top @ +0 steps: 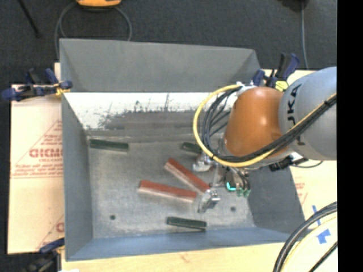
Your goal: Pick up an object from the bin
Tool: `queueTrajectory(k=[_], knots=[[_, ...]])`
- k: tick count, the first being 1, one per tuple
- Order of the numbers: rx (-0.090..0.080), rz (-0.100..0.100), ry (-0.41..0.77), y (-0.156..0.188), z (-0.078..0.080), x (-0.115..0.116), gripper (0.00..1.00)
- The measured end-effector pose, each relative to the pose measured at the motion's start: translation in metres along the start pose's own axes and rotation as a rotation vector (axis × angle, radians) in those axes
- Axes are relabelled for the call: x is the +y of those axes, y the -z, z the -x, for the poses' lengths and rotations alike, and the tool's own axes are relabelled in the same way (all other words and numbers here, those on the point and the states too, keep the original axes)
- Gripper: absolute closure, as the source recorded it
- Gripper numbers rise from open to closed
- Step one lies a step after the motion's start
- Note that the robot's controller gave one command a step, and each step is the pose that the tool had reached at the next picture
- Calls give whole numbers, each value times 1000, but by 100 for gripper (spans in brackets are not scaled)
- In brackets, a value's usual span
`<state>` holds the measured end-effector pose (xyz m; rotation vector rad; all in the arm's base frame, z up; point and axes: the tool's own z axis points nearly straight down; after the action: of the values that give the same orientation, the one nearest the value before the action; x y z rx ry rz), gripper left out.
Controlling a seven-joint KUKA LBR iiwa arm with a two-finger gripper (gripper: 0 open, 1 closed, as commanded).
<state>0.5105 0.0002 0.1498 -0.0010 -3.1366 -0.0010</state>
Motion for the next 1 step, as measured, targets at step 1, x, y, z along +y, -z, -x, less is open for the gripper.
queueTrajectory(k=[1], knots=[[-7,0,0,4,2,0,0]])
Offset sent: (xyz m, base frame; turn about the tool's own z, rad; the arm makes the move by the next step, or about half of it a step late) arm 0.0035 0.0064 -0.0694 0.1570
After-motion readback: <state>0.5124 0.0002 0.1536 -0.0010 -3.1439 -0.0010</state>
